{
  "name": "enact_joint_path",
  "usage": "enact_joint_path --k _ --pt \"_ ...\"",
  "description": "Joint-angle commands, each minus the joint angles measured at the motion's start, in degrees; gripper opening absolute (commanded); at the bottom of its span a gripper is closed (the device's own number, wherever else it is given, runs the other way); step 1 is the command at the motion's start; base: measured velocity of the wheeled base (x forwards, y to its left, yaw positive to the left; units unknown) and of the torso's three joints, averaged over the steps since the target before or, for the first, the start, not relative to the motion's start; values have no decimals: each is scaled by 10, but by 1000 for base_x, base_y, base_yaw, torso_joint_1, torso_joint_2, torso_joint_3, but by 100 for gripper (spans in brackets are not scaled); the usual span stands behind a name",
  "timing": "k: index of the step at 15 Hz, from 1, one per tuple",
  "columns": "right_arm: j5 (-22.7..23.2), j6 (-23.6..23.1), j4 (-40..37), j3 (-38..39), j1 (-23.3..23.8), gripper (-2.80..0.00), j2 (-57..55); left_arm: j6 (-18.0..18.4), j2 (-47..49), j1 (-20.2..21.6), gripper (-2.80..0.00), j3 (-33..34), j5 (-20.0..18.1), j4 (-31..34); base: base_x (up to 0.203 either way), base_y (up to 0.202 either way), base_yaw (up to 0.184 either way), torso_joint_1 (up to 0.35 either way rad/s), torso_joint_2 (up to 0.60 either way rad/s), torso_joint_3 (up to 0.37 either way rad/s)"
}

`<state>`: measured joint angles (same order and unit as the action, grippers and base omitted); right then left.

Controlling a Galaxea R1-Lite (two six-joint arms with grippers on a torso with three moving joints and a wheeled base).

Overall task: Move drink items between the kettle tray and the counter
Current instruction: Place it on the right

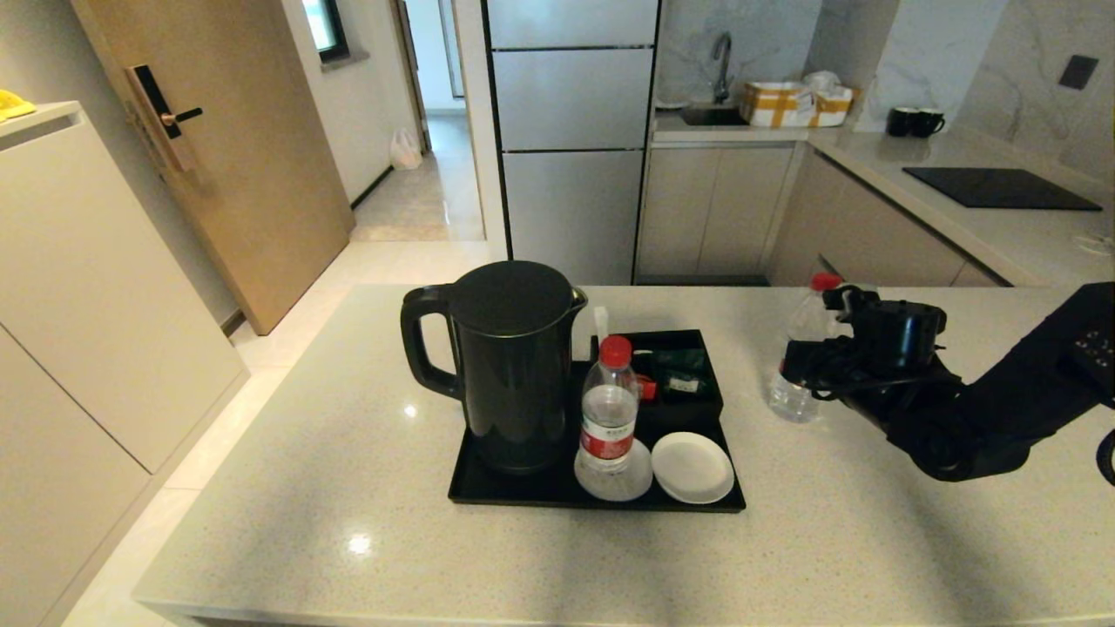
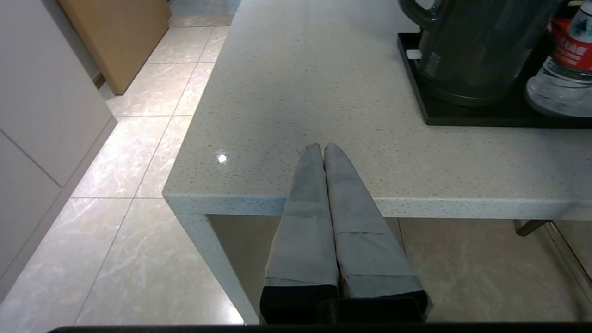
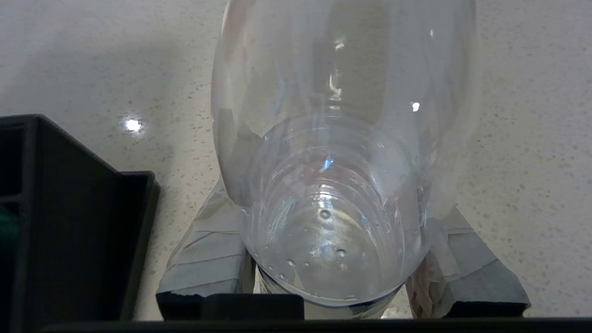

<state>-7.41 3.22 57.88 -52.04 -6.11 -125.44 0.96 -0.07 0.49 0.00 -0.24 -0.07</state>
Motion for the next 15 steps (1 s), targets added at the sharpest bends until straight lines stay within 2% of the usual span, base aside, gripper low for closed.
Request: enact_joint_path --k 1,4,8,14,15 --pt "9 0 5 11 -2 -280 -3 0 1 0 -280 1 0 0 0 0 0 0 0 0" --pt "109 -9 51 75 -3 -280 7 0 1 0 -280 1 0 0 0 0 0 0 0 0" --pt "120 -15 105 92 -2 -280 -46 0 1 0 -280 1 0 0 0 0 0 0 0 0" --pt "120 -16 105 87 -2 -280 -50 0 1 0 -280 1 0 0 0 0 0 0 0 0" --pt "120 -15 104 86 -2 0 -48 0 1 0 -280 1 0 0 0 0 0 0 0 0"
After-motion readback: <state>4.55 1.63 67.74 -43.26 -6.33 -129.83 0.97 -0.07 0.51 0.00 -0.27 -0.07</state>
